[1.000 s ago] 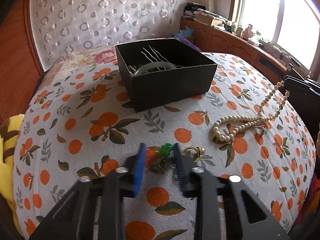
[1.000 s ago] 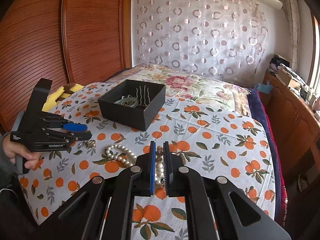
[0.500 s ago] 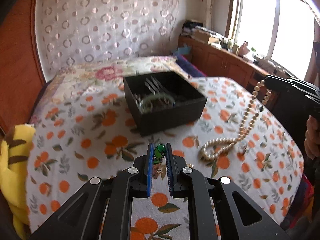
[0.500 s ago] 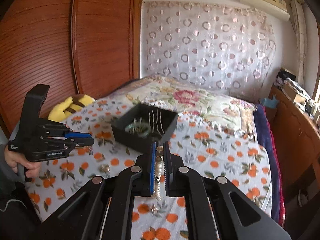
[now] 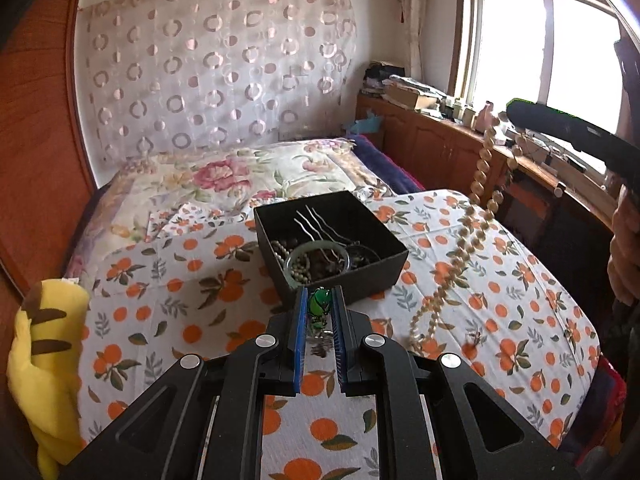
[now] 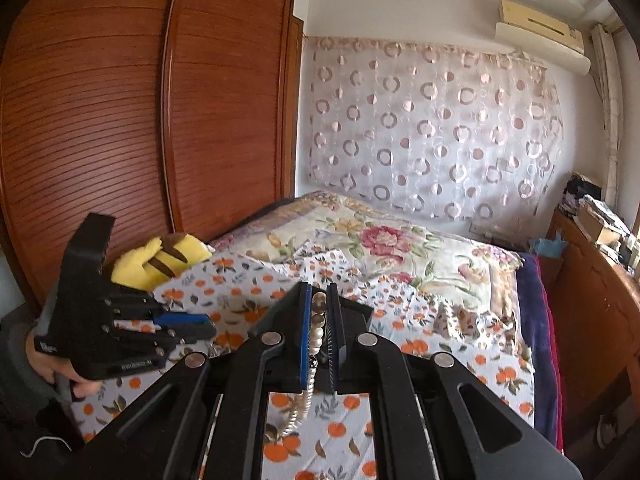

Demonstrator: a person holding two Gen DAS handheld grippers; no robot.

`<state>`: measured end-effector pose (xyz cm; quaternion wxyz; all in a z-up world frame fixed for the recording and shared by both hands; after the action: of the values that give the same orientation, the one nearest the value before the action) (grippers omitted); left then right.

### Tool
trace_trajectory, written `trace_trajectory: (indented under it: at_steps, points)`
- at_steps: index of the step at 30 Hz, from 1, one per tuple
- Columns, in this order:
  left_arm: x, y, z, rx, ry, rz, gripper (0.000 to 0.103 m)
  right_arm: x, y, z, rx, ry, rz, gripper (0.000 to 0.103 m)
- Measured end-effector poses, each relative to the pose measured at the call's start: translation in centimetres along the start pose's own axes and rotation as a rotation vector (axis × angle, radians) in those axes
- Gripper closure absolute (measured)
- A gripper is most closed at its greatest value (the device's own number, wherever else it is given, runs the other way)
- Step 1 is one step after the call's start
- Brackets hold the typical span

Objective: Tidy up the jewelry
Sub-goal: 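Carry the pearl necklace over the box with the right tool while the left tool lifts the pendant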

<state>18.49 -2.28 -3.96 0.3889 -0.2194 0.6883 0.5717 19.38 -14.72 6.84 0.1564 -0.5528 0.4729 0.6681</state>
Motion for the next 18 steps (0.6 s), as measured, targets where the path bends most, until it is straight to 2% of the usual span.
trace_trajectory:
  at_steps: [13, 18]
  points:
    - [-0.7, -0.9, 0.6, -0.010, 0.015, 0.001, 0.092, -6.0, -1.0, -2.1, 0.027, 0.000, -0.070, 0.095]
    - [-1.6, -1.9, 1.1, -0.019, 0.018, -0.003, 0.092, -7.1, -2.3, -2.6, 0.027, 0.007, -0.079, 0.095]
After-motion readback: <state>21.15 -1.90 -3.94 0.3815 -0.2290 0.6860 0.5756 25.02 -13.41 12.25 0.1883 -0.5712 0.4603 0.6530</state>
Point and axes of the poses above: each gripper's, at about its wrist camera, not at the fingertips, and y roughly against the way its jaws point, z to its left, x to its underside, the point moved 9 cm from there along -y, roughly the way its jaws point, and after that the axes turned 1 degree about -x, right-handed, at the moved point
